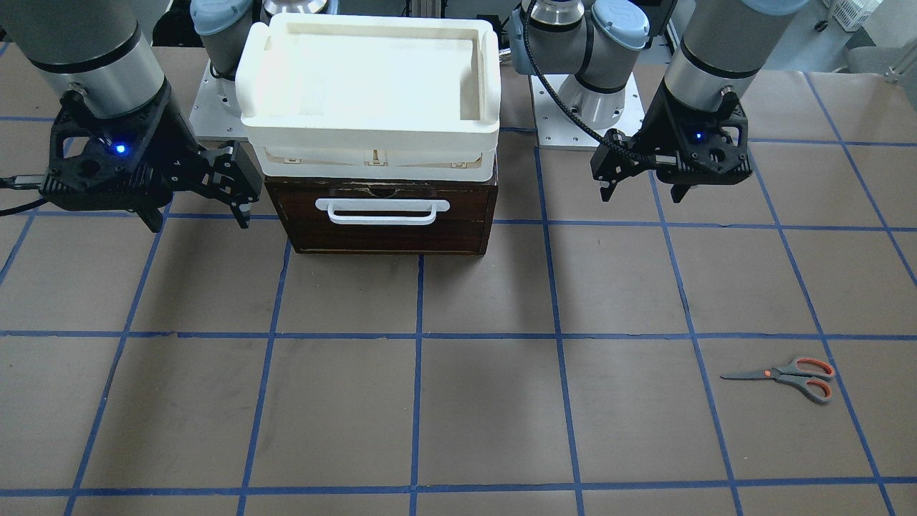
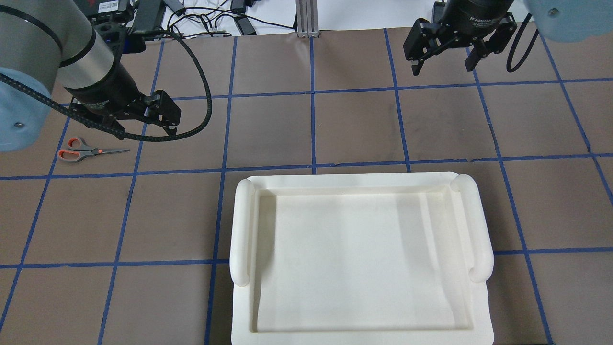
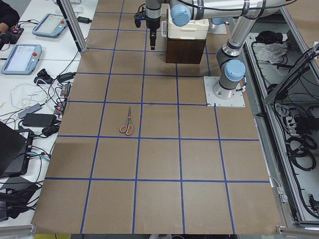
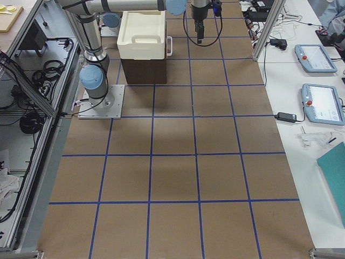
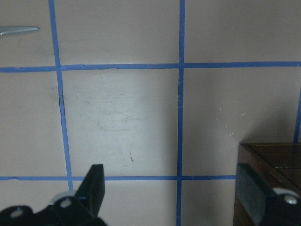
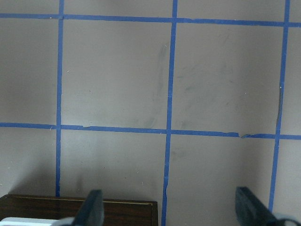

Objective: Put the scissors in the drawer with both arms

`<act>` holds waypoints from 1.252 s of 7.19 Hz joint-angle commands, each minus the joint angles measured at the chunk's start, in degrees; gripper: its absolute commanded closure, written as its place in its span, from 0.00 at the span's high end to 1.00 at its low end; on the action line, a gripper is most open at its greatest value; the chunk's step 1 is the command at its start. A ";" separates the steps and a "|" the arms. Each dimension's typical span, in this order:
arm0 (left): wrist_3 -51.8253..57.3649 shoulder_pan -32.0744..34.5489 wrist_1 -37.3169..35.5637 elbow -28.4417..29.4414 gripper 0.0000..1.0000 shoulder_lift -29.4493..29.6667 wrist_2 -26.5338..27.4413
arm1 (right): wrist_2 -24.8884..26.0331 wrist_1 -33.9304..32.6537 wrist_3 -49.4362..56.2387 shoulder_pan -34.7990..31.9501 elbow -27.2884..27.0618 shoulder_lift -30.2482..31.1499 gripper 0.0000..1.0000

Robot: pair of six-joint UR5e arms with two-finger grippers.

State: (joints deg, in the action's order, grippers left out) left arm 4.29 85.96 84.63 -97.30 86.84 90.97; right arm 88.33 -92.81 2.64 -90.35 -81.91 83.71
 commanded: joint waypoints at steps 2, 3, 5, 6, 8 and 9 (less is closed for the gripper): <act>0.02 0.00 0.01 0.00 1.00 0.00 0.00 | 0.09 0.09 0.00 0.00 -0.09 -0.13 1.00; 0.02 0.00 -0.07 0.00 1.00 0.00 -0.09 | 0.09 0.26 0.09 -0.17 -0.09 -0.22 1.00; 0.89 -1.75 -0.77 0.44 1.00 0.52 0.26 | 2.27 1.67 3.92 -6.29 0.35 -3.10 1.00; 8.55 -5.33 -1.39 0.61 1.00 1.31 0.52 | 2.37 0.89 9.44 -8.24 0.00 -4.34 1.00; 30.53 -13.41 -1.48 0.62 1.00 1.93 0.53 | 0.80 -0.09 15.86 -11.15 0.00 -6.54 1.00; 35.39 -15.63 -2.61 0.53 1.00 3.93 0.44 | -0.52 -0.26 22.43 -13.25 0.00 -7.68 1.00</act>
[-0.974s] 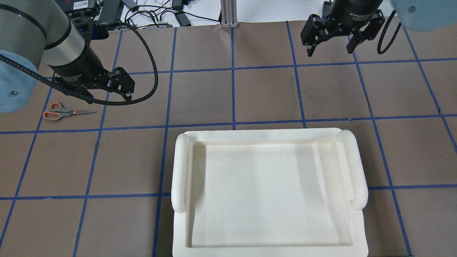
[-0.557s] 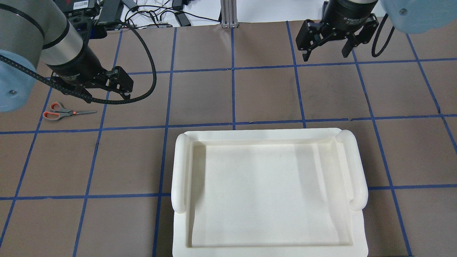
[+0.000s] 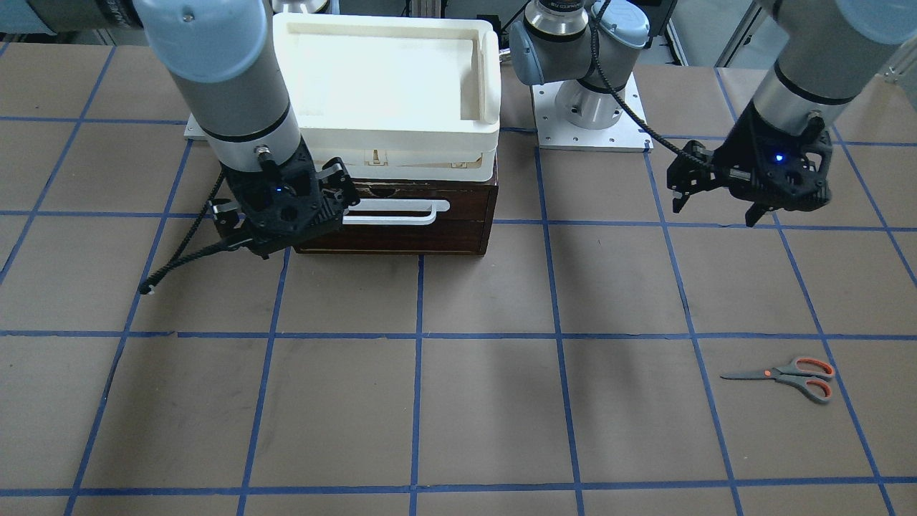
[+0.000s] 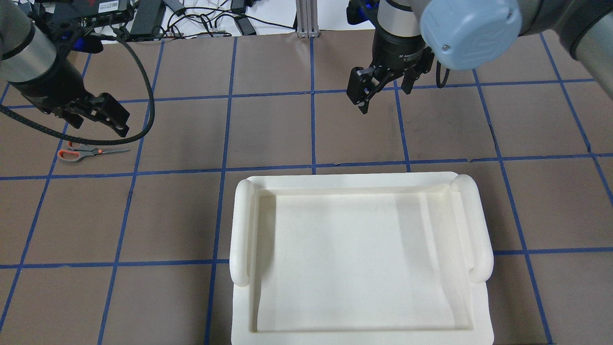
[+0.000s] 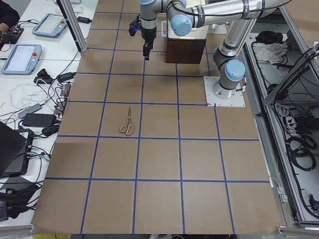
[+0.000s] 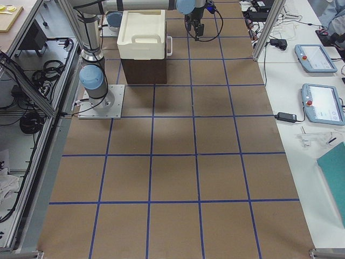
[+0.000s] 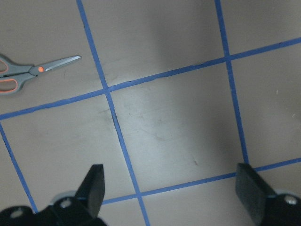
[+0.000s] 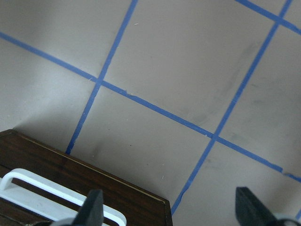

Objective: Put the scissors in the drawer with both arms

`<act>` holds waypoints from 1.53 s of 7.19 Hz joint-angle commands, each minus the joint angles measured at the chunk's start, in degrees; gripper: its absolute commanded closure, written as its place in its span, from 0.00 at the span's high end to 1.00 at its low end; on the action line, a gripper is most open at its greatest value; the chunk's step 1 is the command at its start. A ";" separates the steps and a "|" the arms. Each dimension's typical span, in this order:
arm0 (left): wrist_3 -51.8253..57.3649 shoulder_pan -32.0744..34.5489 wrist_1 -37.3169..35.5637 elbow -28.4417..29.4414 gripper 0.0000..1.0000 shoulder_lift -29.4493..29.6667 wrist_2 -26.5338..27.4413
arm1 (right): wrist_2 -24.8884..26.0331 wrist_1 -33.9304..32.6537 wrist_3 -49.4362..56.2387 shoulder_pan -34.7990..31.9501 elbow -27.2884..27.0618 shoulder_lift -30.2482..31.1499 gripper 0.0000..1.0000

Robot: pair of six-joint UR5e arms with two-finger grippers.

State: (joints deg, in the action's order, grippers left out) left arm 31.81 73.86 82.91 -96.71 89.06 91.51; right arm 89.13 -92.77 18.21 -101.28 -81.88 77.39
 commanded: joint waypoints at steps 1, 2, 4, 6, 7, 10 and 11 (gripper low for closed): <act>16.27 -3.98 -5.17 -0.23 1.00 3.99 -0.02 | -1.32 -0.22 11.62 -3.73 -0.29 -2.58 1.00; 24.62 -4.68 -9.04 -0.32 1.00 6.36 0.15 | -1.58 0.65 14.02 -4.36 -0.29 -3.20 1.00; 33.53 -7.66 -11.78 -0.05 1.00 11.02 -0.19 | -0.45 0.49 18.40 -4.45 -1.43 -3.73 1.00; 51.68 -10.30 -19.16 0.12 1.00 16.47 -0.37 | -0.53 -3.11 32.89 -4.36 -1.61 -5.22 1.00; 58.30 -12.66 -20.06 0.21 1.00 18.67 -0.72 | -0.44 -2.86 34.59 -4.36 -1.70 -5.31 1.00; 70.81 -14.44 -25.42 0.39 1.00 24.48 -0.64 | -0.17 -2.59 39.18 -4.54 -1.70 -5.23 1.00; 73.89 -14.45 -26.30 0.65 1.00 26.49 -0.64 | -0.27 1.24 41.70 -4.54 -2.05 -5.84 1.00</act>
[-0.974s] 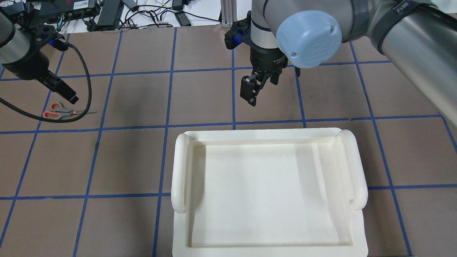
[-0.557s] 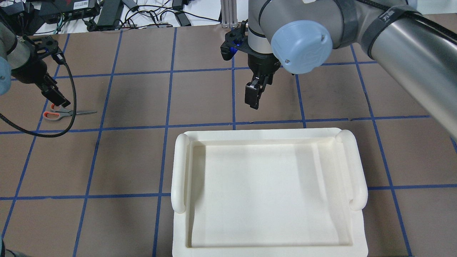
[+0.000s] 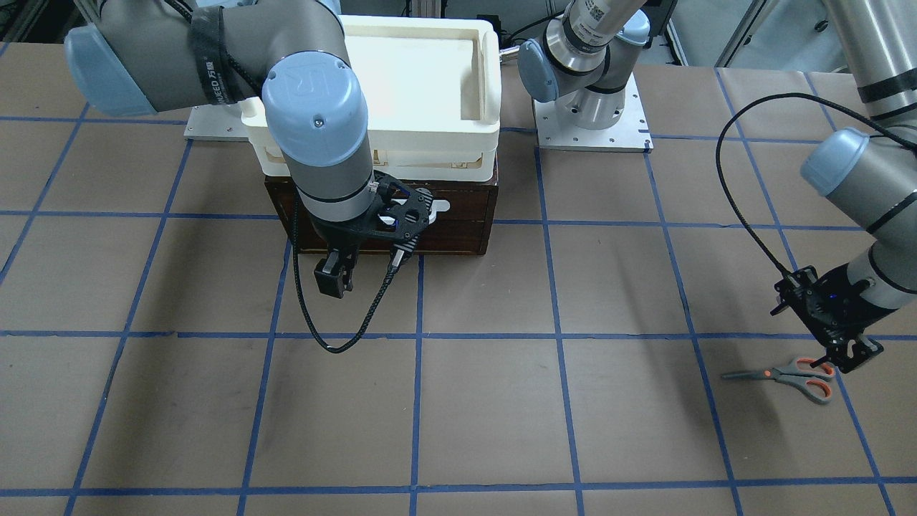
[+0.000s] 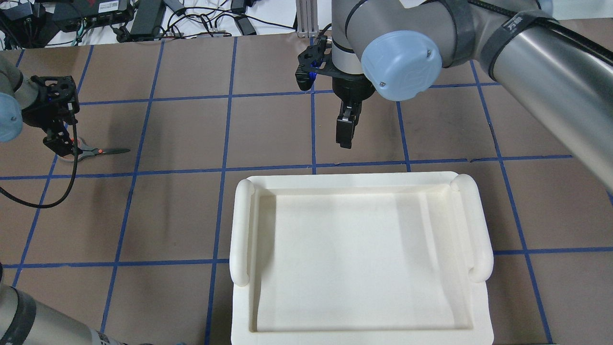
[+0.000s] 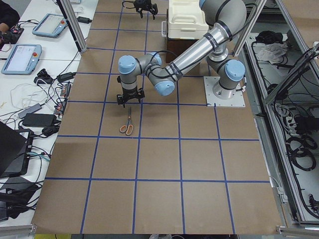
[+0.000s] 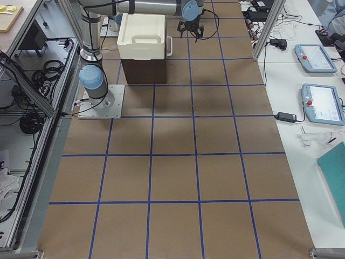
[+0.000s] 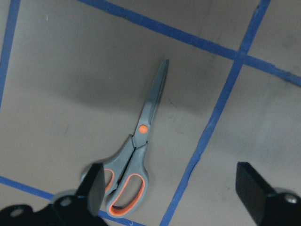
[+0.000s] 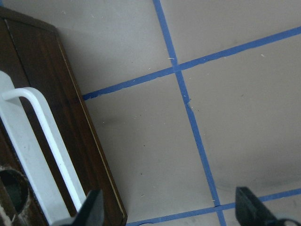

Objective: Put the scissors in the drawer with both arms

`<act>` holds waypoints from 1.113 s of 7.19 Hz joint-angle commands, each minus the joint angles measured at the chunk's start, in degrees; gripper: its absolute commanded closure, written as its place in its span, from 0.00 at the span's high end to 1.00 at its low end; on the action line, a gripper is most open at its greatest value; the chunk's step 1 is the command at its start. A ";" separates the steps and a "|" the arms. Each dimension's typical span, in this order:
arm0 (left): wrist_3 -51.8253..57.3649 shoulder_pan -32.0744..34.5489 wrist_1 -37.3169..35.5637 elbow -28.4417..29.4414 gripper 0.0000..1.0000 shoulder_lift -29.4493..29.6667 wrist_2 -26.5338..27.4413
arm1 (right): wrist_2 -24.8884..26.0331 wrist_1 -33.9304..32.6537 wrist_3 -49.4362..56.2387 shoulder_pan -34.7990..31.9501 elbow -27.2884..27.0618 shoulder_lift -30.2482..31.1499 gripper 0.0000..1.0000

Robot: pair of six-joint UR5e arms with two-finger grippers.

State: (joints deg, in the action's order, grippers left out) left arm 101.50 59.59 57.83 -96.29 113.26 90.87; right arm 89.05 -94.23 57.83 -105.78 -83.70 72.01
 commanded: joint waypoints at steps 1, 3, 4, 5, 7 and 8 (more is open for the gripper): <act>8.50 -0.18 -3.58 1.10 1.00 4.58 0.09 | -0.10 4.83 4.20 -0.05 -1.02 -1.16 1.00; 13.98 -0.18 -5.27 2.85 1.00 8.37 0.36 | -0.36 2.67 5.88 -0.39 -1.12 -1.08 1.00; 15.21 -0.18 -5.27 3.47 1.00 9.69 0.27 | -0.28 1.69 12.16 -0.31 -1.12 -1.17 1.00; 17.31 -0.18 -5.27 4.17 1.00 10.57 0.36 | -0.37 0.73 14.39 -0.31 -1.21 -1.17 1.00; 18.47 -0.18 -5.27 4.80 0.98 11.90 0.36 | -1.51 0.72 16.87 -1.18 -1.99 -1.43 1.00; 19.61 -0.26 -5.27 4.88 0.96 12.16 0.53 | -1.51 0.37 16.96 -1.36 -2.09 -1.87 1.00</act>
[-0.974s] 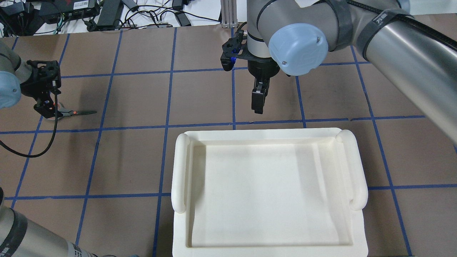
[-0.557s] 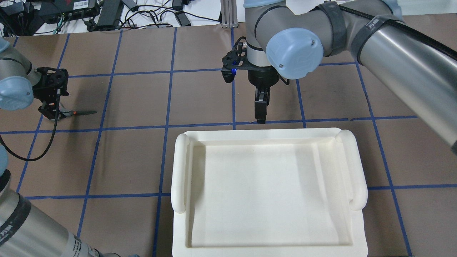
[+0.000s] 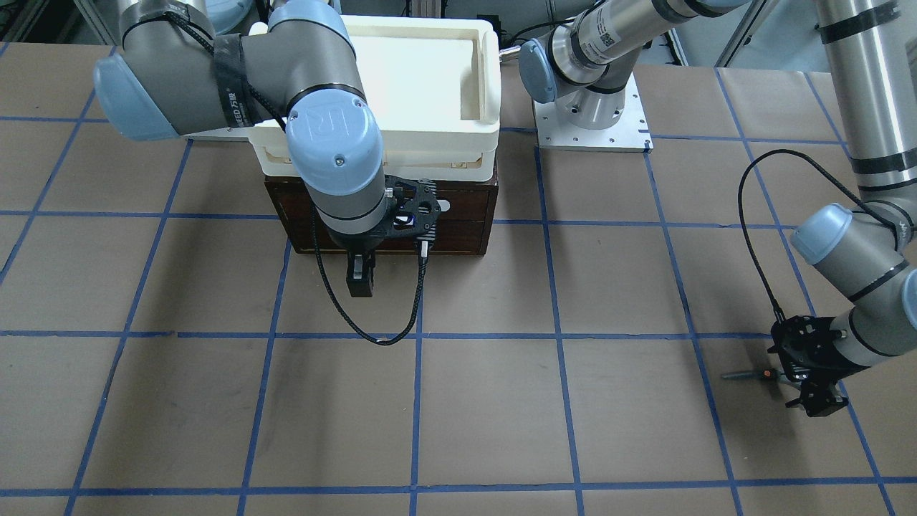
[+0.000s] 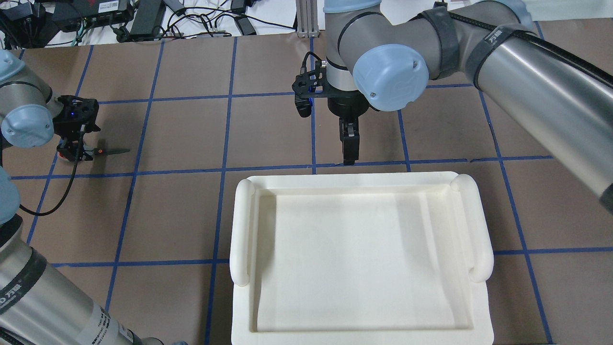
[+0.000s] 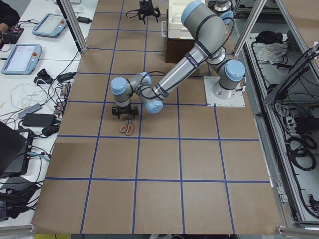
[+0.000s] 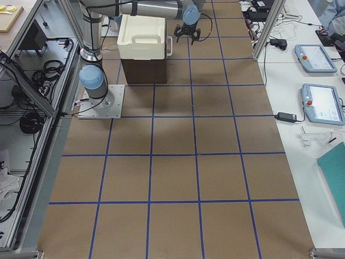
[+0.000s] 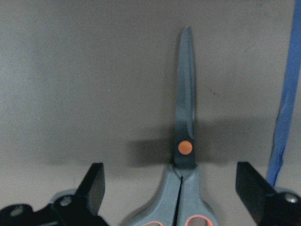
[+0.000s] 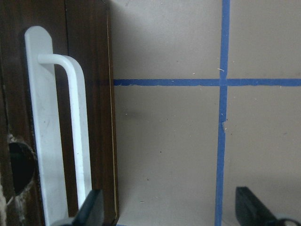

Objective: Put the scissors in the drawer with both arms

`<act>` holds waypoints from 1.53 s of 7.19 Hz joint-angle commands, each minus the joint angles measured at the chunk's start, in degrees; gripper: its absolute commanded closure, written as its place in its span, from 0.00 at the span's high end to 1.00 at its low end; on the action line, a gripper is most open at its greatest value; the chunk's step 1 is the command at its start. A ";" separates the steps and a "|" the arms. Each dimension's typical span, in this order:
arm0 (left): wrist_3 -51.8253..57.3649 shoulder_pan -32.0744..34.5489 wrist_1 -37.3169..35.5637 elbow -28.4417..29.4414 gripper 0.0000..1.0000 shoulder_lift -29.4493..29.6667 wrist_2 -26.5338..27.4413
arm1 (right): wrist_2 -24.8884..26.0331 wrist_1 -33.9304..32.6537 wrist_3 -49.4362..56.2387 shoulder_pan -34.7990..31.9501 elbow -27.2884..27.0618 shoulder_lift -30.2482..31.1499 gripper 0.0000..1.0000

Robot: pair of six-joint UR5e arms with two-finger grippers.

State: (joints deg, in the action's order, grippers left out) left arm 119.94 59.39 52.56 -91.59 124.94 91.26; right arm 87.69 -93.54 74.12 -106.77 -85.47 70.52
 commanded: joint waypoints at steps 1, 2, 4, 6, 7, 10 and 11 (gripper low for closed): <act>1.35 -1.28 0.00 0.09 0.94 0.57 0.24 | -0.32 0.20 0.67 -0.45 -0.31 -0.82 1.00; 1.35 -2.34 0.00 0.09 0.94 1.01 0.24 | -1.80 0.29 0.50 -0.71 -0.48 -0.82 1.00; 1.26 -2.44 0.08 0.01 0.91 1.10 0.33 | -2.08 2.38 0.59 -0.89 -1.18 -0.82 1.00; 1.00 -2.35 0.00 -0.08 0.90 1.19 0.15 | -1.64 3.80 0.67 -0.89 -1.36 -0.56 1.00; 1.00 -2.35 0.00 -0.17 0.83 1.27 0.15 | -1.64 5.37 0.59 -0.98 -1.62 -0.47 1.00; 1.35 -2.09 -0.26 -0.08 0.34 1.19 0.06 | -1.29 5.92 0.50 -1.33 -2.41 -0.82 1.00; 1.35 -2.00 -0.18 -0.08 0.00 0.92 0.15 | -1.38 5.48 0.41 -1.59 -2.85 -0.91 1.00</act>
State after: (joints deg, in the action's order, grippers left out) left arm 121.22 57.30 52.39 -91.71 126.07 91.34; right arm 86.35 -87.59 74.59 -108.15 -87.80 69.71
